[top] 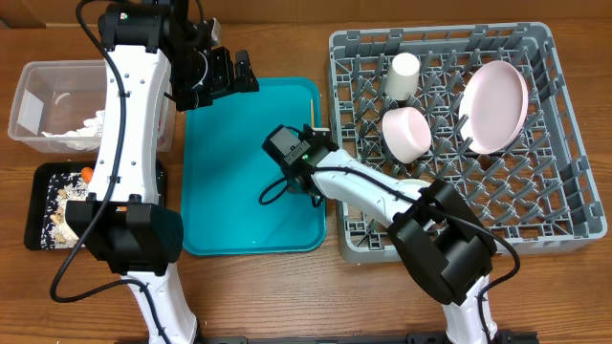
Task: Sort waste into correct bins and load items into the dishwasher rack
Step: 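Close the right gripper on the fork and lift it off the tray, then carry the fork right into the rack beside the pink plate, then open the right gripper to leave the fork in the rack, withdraw, then move the right gripper back left over the wooden stick on the tray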
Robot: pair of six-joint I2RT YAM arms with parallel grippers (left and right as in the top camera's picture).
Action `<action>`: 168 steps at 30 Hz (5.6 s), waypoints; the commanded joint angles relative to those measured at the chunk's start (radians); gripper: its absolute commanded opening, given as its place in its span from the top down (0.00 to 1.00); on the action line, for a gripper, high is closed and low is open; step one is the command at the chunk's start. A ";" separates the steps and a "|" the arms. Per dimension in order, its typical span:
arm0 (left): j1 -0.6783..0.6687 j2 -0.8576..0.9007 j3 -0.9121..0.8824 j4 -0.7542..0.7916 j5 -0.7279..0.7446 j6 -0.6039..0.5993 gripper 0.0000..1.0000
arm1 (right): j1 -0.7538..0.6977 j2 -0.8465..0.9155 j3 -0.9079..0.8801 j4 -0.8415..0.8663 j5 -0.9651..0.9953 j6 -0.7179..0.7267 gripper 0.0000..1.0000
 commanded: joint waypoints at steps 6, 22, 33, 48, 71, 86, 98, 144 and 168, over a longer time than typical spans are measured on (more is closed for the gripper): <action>-0.006 -0.032 0.021 0.002 0.000 0.008 0.00 | -0.001 0.007 0.035 -0.005 0.016 0.000 0.96; -0.006 -0.032 0.021 0.002 -0.001 0.008 0.00 | 0.002 -0.132 0.177 -0.128 -0.133 -0.076 0.96; -0.006 -0.032 0.021 0.002 -0.001 0.008 0.00 | -0.179 -0.377 0.178 -0.321 -0.132 -0.193 0.96; -0.006 -0.032 0.021 0.002 -0.001 0.008 0.00 | -0.632 -0.404 0.141 -0.378 -0.140 -0.435 0.96; -0.006 -0.032 0.021 0.002 0.000 0.008 0.00 | -0.763 -0.387 -0.091 -0.083 -0.132 -0.555 0.96; -0.006 -0.032 0.021 0.002 0.000 0.008 0.00 | -0.763 -0.389 -0.125 -0.059 -0.132 -0.555 0.59; -0.006 -0.032 0.020 0.002 0.000 0.008 0.00 | -0.659 -0.511 0.090 -0.259 -0.520 -0.506 0.66; -0.006 -0.032 0.020 0.002 0.000 0.008 0.00 | -0.054 -0.020 0.000 0.162 -0.086 -0.198 0.70; -0.006 -0.032 0.020 0.002 -0.001 0.008 0.00 | -0.054 -0.011 0.000 0.185 -0.020 -0.204 0.65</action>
